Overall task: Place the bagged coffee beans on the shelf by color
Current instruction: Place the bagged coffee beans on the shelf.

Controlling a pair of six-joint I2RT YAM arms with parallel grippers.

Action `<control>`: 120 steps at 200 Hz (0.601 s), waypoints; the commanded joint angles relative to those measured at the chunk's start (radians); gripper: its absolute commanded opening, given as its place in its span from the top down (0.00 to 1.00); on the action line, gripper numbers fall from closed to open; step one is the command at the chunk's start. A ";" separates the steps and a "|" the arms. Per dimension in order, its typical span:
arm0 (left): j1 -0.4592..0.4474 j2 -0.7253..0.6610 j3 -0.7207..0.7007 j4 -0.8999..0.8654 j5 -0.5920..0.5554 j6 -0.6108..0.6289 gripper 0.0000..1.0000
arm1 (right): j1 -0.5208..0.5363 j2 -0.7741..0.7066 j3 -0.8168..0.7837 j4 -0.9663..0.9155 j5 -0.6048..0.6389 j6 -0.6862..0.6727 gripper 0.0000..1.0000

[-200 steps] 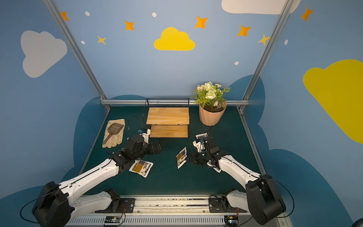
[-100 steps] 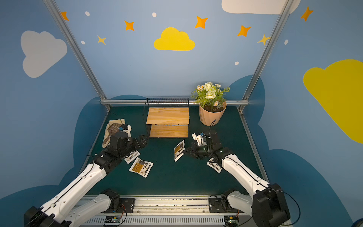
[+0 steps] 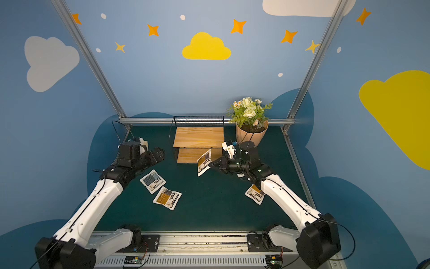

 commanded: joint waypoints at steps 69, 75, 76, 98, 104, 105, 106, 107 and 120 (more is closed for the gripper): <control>0.095 0.054 0.056 -0.034 0.092 0.045 0.00 | 0.019 0.416 0.459 0.221 0.078 0.048 1.00; 0.098 0.054 0.054 -0.033 0.092 0.046 0.00 | 0.019 0.446 0.489 0.214 0.085 0.052 1.00; 0.099 0.054 0.053 -0.032 0.092 0.046 0.00 | 0.019 0.451 0.493 0.214 0.086 0.054 1.00; 0.106 0.053 0.044 -0.026 0.093 0.048 0.00 | 0.024 0.553 0.574 0.241 0.102 0.091 1.00; 0.108 0.054 0.042 -0.025 0.093 0.049 0.00 | 0.026 0.583 0.589 0.259 0.105 0.106 1.00; 0.108 0.054 0.041 -0.024 0.093 0.049 0.00 | 0.026 0.587 0.591 0.263 0.106 0.108 1.00; 0.109 0.053 0.041 -0.024 0.093 0.049 0.00 | 0.026 0.591 0.592 0.266 0.108 0.109 1.00; 0.110 0.053 0.041 -0.025 0.093 0.050 0.00 | 0.027 0.596 0.596 0.268 0.108 0.110 1.00; 0.111 0.056 0.032 -0.016 0.095 0.051 0.00 | 0.036 0.661 0.632 0.291 0.122 0.143 1.00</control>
